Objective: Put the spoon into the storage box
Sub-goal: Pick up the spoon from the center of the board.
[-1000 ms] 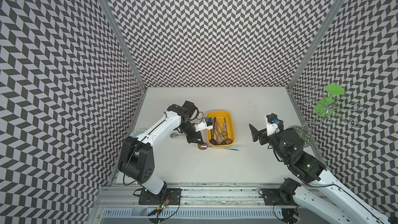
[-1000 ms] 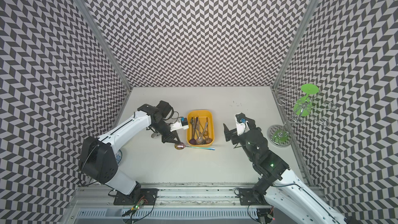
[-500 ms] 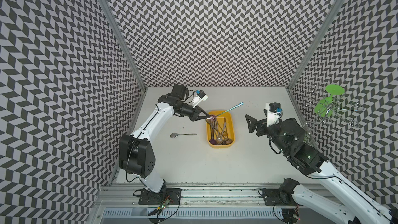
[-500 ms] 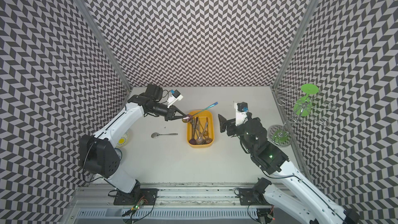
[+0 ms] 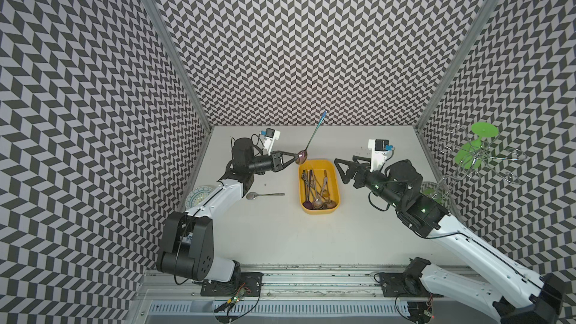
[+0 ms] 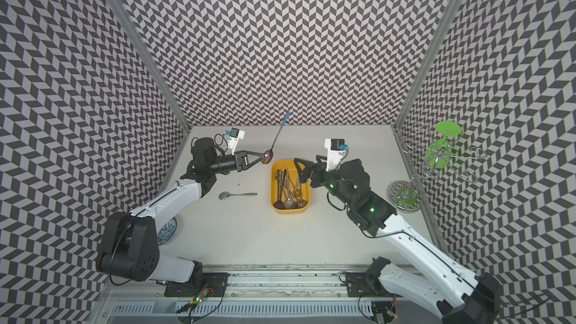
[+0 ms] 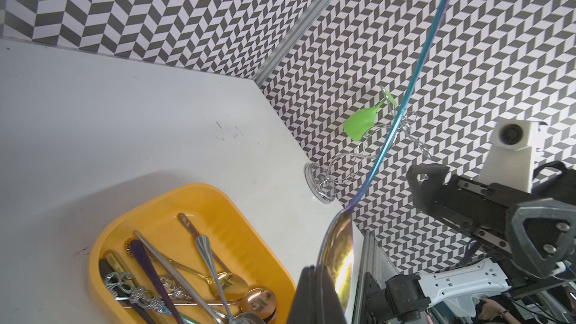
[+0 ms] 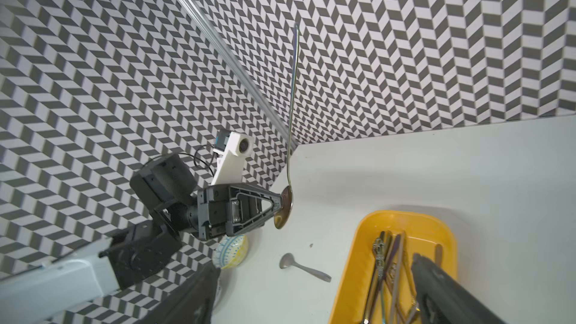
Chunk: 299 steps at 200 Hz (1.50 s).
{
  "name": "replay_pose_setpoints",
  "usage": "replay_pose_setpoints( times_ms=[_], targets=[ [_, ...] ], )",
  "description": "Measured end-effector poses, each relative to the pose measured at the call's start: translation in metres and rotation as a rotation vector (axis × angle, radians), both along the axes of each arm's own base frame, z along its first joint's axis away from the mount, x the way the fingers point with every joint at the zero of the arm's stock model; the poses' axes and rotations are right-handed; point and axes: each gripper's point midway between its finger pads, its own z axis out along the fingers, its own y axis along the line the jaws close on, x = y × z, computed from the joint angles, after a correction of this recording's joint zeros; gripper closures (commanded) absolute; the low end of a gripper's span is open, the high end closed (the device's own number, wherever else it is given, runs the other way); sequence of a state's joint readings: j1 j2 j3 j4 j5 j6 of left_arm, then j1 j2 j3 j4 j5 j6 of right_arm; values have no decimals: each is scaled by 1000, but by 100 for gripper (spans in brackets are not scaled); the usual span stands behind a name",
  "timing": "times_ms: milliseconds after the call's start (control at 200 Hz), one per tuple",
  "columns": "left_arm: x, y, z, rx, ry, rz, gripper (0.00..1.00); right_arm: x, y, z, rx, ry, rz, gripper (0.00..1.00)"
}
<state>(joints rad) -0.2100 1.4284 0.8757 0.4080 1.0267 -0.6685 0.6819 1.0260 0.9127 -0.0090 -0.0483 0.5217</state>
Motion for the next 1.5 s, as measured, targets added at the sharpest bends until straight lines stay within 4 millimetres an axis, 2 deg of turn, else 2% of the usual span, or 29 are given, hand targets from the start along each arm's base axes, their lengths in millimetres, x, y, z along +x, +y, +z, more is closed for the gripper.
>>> replay_pose_setpoints(
  times_ms=[195,391,471,516,591,686,721,1407,1437,1497],
  targets=[
    [-18,-2,13,-60,-26,-9,100,11,39,21,80,1,135,7],
    [-39,-13,24,-87,-74,-63,100,19,59,33,119,-5,204,11],
    [-45,-16,24,-91,-77,-81,100,24,64,33,129,1,221,16],
    [-46,-17,23,-91,-76,-88,100,26,66,31,137,9,227,24],
    [-48,-19,23,-91,-80,-93,100,27,69,28,135,18,241,48],
    [-48,-19,24,-91,-84,-94,100,29,69,29,142,27,248,88],
    [-49,-19,24,-91,-87,-95,100,28,69,29,143,25,250,100],
    [-53,-23,12,-50,-104,-92,100,29,63,19,129,48,293,100],
    [-53,-23,12,-48,-105,-92,100,29,63,19,129,48,293,93],
    [-53,-23,11,-45,-110,-93,100,28,64,18,131,54,299,71]
  ],
)
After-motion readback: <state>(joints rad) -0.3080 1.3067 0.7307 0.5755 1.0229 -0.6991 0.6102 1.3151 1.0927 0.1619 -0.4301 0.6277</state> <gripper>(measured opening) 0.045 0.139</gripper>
